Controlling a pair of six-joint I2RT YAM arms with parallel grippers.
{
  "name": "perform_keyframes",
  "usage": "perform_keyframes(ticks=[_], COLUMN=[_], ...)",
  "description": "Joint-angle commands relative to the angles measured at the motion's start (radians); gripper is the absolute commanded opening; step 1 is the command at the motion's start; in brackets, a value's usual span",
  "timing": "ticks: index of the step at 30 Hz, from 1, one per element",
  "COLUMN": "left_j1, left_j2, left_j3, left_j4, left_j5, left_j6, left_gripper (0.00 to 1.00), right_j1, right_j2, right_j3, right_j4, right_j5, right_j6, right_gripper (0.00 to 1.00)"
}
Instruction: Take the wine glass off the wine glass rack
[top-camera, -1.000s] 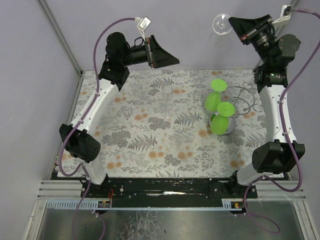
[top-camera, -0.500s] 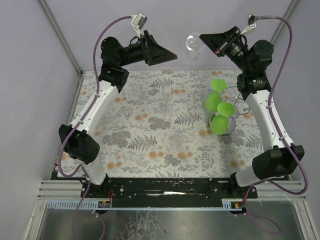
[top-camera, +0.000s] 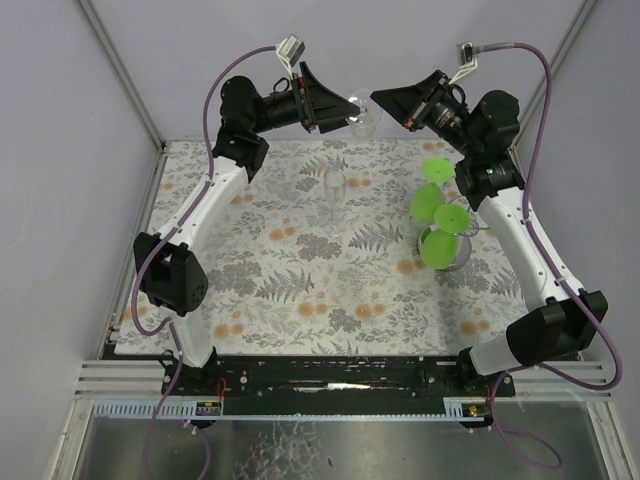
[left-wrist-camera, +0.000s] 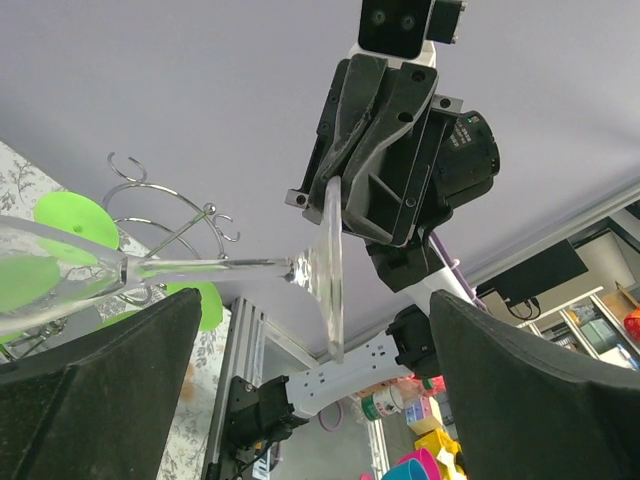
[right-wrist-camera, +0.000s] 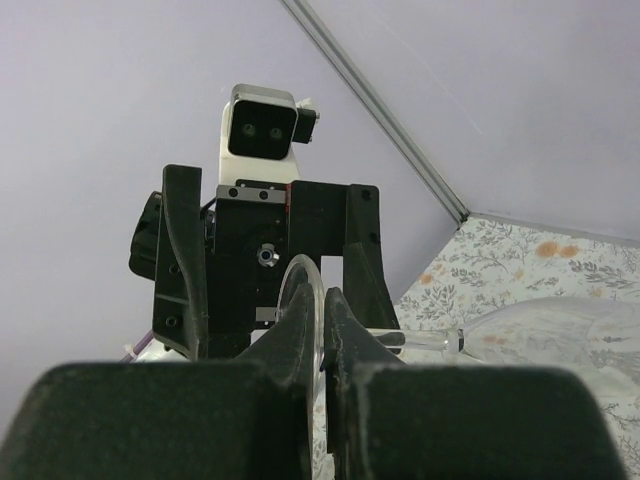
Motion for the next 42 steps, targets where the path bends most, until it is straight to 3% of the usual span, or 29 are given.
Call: perform_keyframes(ticks=[1, 5, 10, 13, 15, 16, 19, 22, 25, 29, 35, 38, 42], left_j1=[0.006, 0.006, 0.006, 0.006, 0.006, 0.006, 0.007, 0.007, 0.006, 0.007, -0.003, -0.01, -0.044], left_j2=[0.005, 0.009, 0.013, 0.016, 0.016, 0.016, 0.016, 0.022, 0.033, 0.027, -0.032, -0.068, -0.125], left_j3=[0.023, 0.022, 0.023, 0.023, 0.022, 0.022, 0.023, 0.042, 0.075, 0.143, 0.213, 0.231, 0.224], left_j4=[0.069, 0.08, 0.081, 0.081, 0.079, 0.078, 0.079, 0.08, 0.061, -0.057, -0.358, -0.547, -0.79], left_j5=[-0.008, -0.006, 0.003, 0.007, 0.008, 0.009, 0.014, 0.041, 0.088, 0.161, 0.227, 0.217, 0.133], left_j6=[-0.022, -0.035, -0.045, -0.054, -0.059, -0.061, -0.066, -0.065, -0.025, 0.174, 0.656, 0.951, 1.376], left_gripper=[0.88, 0.56, 0.43, 0.24, 0.03, 0.0, 0.0, 0.0, 0.0, 0.0, 0.0, 0.0, 0.0], right_j1=[0.012, 0.013, 0.012, 0.014, 0.014, 0.014, 0.014, 0.013, 0.012, 0.013, -0.007, -0.049, -0.122], right_j2=[-0.055, -0.053, -0.044, -0.041, -0.041, -0.043, -0.062, -0.107, -0.14, -0.163, -0.092, -0.031, -0.002], right_j3=[0.0, -0.001, 0.0, -0.003, -0.002, -0.001, -0.003, -0.003, 0.037, 0.12, 0.347, 0.435, 0.44], right_j4=[0.055, 0.055, 0.061, 0.068, 0.067, 0.062, 0.019, -0.103, -0.238, -0.38, -0.666, -0.786, -0.825], right_j5=[0.007, 0.009, 0.003, -0.006, -0.017, -0.02, -0.001, 0.087, 0.174, 0.275, 0.328, 0.269, 0.155], right_j6=[-0.026, -0.029, -0.025, -0.021, -0.02, -0.022, -0.056, -0.147, -0.252, -0.356, -0.388, -0.327, -0.224], right_gripper=[0.0, 0.0, 0.0, 0.0, 0.0, 0.0, 0.01, 0.24, 0.6, 0.83, 0.88, 0.88, 0.89])
